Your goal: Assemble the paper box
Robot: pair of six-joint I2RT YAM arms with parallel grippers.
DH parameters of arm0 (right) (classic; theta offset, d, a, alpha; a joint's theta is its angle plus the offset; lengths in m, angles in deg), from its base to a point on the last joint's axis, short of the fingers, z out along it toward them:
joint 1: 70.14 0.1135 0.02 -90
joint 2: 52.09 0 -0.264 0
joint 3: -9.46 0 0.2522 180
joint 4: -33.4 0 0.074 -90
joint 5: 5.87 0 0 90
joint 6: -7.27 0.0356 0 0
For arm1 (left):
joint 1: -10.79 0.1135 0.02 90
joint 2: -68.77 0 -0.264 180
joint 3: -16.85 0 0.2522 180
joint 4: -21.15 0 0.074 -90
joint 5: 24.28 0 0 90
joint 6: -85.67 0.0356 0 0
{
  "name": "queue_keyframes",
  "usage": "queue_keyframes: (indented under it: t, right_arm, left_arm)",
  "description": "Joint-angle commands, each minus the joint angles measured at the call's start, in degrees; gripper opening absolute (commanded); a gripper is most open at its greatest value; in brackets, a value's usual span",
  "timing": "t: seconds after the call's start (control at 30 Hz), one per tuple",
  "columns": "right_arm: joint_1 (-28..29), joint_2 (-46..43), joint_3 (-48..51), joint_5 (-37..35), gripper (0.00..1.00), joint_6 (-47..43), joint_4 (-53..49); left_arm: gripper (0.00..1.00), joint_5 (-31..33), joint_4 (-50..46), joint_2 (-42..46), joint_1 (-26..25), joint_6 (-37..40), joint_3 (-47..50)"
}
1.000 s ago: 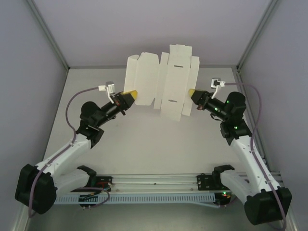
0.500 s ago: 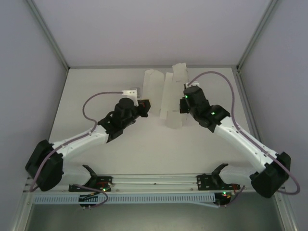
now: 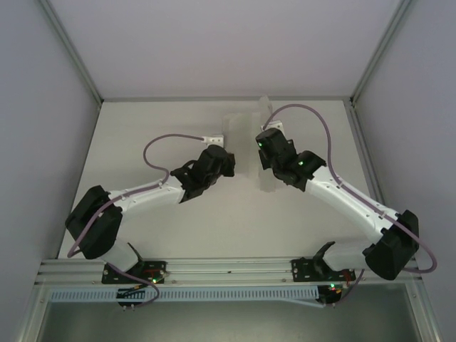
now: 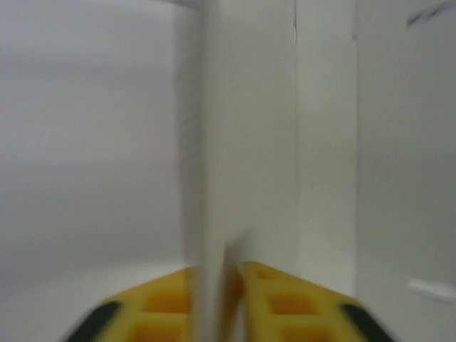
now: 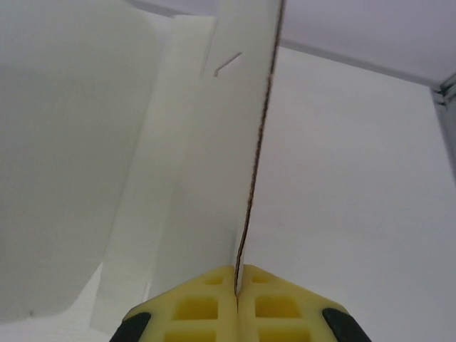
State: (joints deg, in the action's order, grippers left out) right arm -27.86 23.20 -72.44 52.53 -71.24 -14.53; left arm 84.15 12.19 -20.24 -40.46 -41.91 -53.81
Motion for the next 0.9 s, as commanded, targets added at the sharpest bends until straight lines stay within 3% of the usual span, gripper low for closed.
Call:
queue_keyframes:
  t: [0.0, 0.1, 0.17, 0.27, 0.43, 0.63, 0.77, 0.87]
  right_arm:
    - [0.7, 2.3, -3.0, -3.9, 0.00, -6.7, -1.7]
    - [0.6, 3.4, -3.1, -1.2, 0.00, -11.6, -1.7]
    - [0.6, 3.8, -2.6, 3.0, 0.00, -15.9, -1.2]
    - [0.5, 5.2, -2.3, 8.9, 0.00, -21.9, -1.8]
    - [0.5, 8.2, -1.6, 13.7, 0.00, -29.7, -0.7]
    - [0.5, 11.1, 5.7, 6.7, 0.00, -46.8, 14.9]
    - [1.2, 9.5, 16.5, 9.1, 0.00, -62.3, 32.7]
    - [1.5, 7.5, 22.5, 12.1, 0.00, -66.5, 42.9]
  left_arm:
    - [0.30, 0.5, -4.5, 0.7, 0.1, -0.9, 1.9]
    - [0.48, 0.4, -5.5, 3.6, 0.1, -2.2, 5.2]
    - [0.56, 0.4, -6.2, 5.7, -0.1, -3.2, 7.5]
    - [0.82, -0.4, -8.6, 9.0, 0.1, -4.7, 10.2]
    - [0.99, 1.2, -13.7, 15.1, 0.0, -6.0, 13.3]
    - [1.00, 4.4, -18.9, 20.1, 0.2, -6.3, 12.7]
    - [1.00, 4.3, -21.5, 22.3, 2.0, -6.6, 12.3]
    - [1.00, 2.1, -21.1, 23.8, 5.3, -6.3, 12.5]
